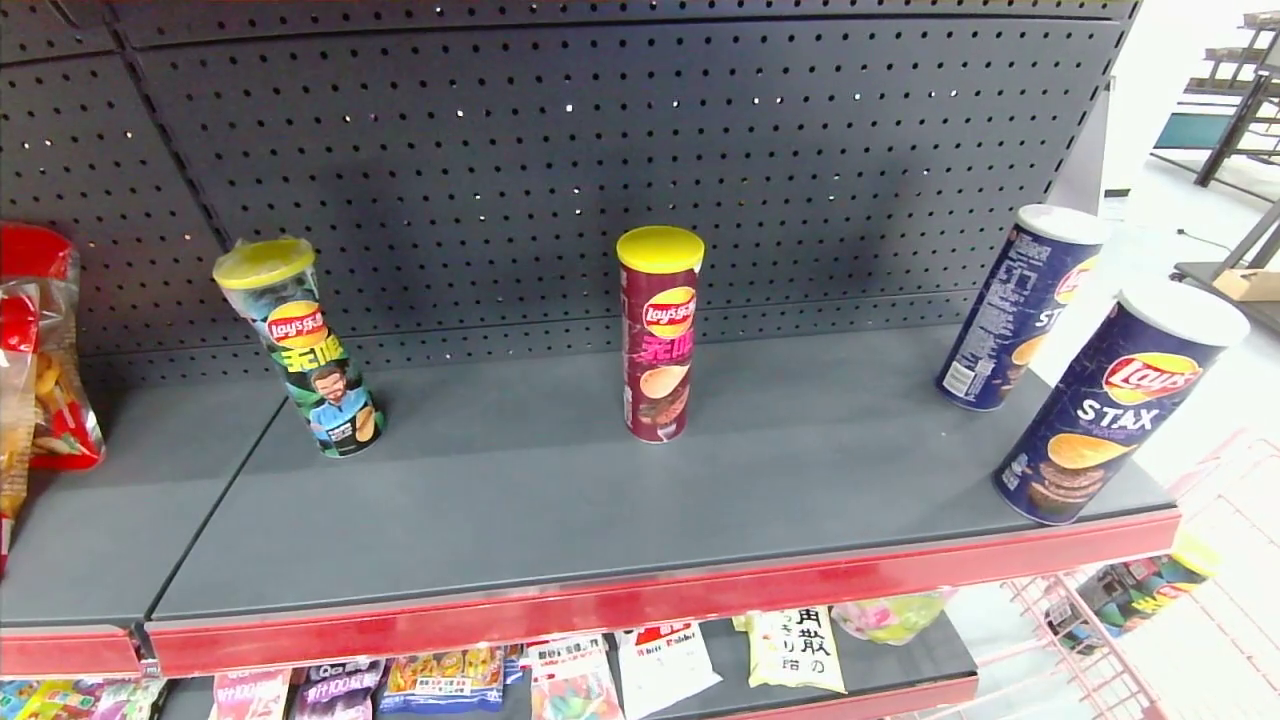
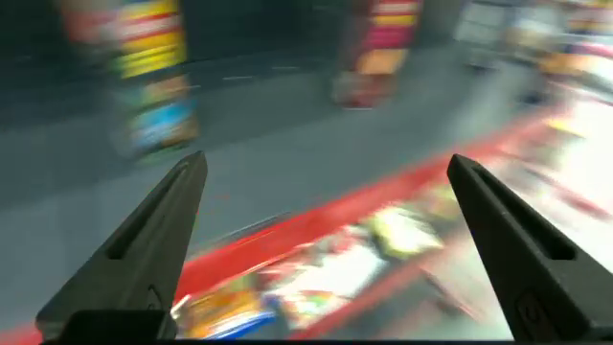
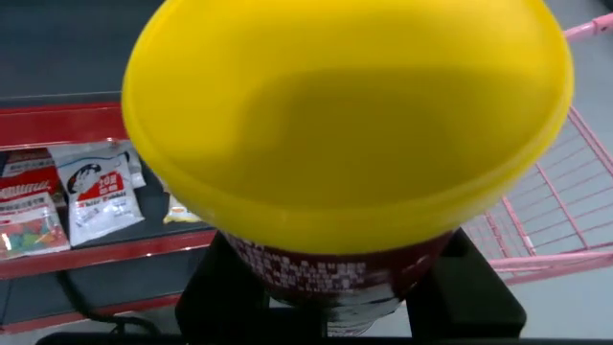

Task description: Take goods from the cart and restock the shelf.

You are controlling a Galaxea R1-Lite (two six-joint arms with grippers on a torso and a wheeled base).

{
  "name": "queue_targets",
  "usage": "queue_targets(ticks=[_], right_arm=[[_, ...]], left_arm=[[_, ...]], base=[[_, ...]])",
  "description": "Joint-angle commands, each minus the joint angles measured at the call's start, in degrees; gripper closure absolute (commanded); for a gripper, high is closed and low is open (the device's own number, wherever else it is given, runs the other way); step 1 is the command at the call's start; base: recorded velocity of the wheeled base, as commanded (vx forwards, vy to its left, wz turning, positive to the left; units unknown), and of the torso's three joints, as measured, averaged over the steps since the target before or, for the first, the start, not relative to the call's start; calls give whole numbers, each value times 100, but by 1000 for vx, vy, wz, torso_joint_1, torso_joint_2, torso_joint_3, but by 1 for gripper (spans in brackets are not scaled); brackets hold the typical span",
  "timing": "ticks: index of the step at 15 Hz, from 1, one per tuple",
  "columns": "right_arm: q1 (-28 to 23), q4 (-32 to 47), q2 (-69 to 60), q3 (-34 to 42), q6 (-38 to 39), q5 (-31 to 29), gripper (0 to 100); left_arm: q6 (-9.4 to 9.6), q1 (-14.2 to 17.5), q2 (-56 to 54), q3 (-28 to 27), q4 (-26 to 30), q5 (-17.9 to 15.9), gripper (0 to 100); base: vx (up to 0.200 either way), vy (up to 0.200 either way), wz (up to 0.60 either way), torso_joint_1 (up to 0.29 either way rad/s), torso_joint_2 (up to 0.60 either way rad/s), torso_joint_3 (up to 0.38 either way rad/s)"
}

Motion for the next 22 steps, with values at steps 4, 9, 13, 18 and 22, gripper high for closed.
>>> queue_targets(ticks=[4, 9, 13, 18, 22], right_arm=[[-136, 14, -342, 127, -9, 473, 100], [-1129, 14, -52, -23, 35, 438, 100], [-1208, 14, -711, 382, 27, 746, 100], [-804, 14, -878, 408, 9, 1247, 100], [-804, 14, -904, 408, 9, 1255, 100]], left_arm=[[776, -1109, 3995, -943, -1505, -1456, 0], [951, -1724, 6368, -2006, -2770, -1412, 0], [1136, -1803, 7493, -3052, -2902, -1421, 0], [1312, -1777, 8311, -3993, -2902, -1447, 0], [1426, -1777, 8750, -4511, -2902, -1447, 0]], base=[[0, 0, 0, 0, 0, 0], [0, 0, 0, 0, 0, 0], [0, 0, 0, 0, 0, 0], [0, 0, 0, 0, 0, 0], [0, 0, 0, 0, 0, 0]])
